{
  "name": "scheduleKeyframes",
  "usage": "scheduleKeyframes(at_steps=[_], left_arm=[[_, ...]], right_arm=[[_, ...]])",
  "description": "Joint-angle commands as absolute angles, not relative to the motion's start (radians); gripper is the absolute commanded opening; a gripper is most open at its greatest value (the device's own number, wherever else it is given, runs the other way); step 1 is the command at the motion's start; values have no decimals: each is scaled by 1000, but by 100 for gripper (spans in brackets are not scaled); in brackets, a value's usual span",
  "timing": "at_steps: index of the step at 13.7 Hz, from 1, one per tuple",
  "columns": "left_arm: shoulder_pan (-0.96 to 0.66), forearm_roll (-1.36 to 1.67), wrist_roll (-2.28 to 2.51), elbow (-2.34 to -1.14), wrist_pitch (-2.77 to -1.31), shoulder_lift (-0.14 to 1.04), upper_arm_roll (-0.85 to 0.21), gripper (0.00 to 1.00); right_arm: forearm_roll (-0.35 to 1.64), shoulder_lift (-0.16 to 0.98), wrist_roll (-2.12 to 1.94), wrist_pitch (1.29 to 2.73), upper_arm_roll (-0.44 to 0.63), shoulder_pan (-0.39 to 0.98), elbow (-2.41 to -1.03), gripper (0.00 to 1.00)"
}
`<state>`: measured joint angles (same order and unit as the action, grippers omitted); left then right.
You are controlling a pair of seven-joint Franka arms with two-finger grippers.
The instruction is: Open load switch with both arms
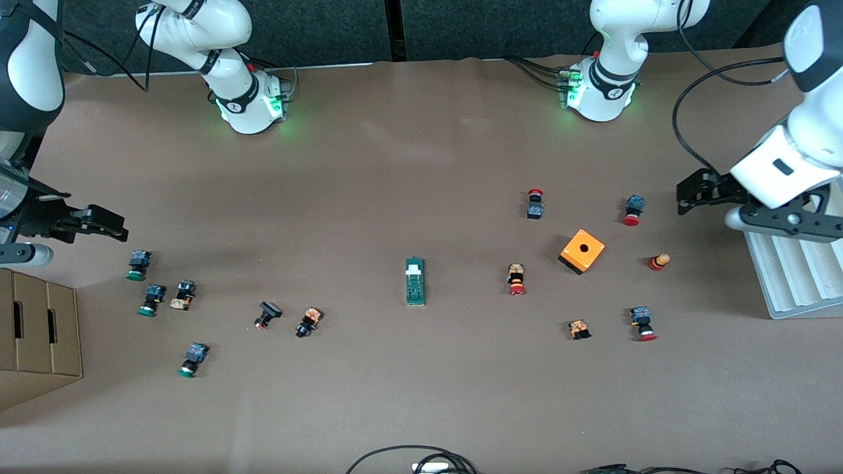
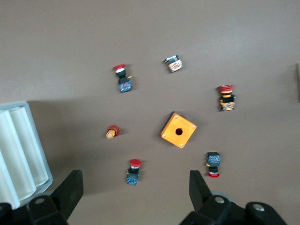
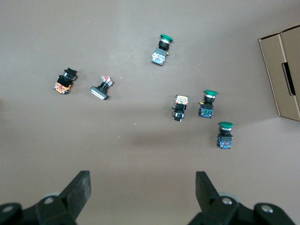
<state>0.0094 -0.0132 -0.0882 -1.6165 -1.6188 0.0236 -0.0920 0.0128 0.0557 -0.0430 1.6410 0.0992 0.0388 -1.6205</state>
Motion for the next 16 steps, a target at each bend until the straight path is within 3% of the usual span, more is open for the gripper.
scheduleKeyframes(at_steps=[1,16], left_arm=[[-9,-8,-103,-1729,-1680,-61,-28,100],[-2,-9,-74,-1707,-1644,-46,-23,100]], right_arm=[[-12,61,-40,1657,100,43,-1612,100],[-14,58,-40,1661,97,46,-1612,100]])
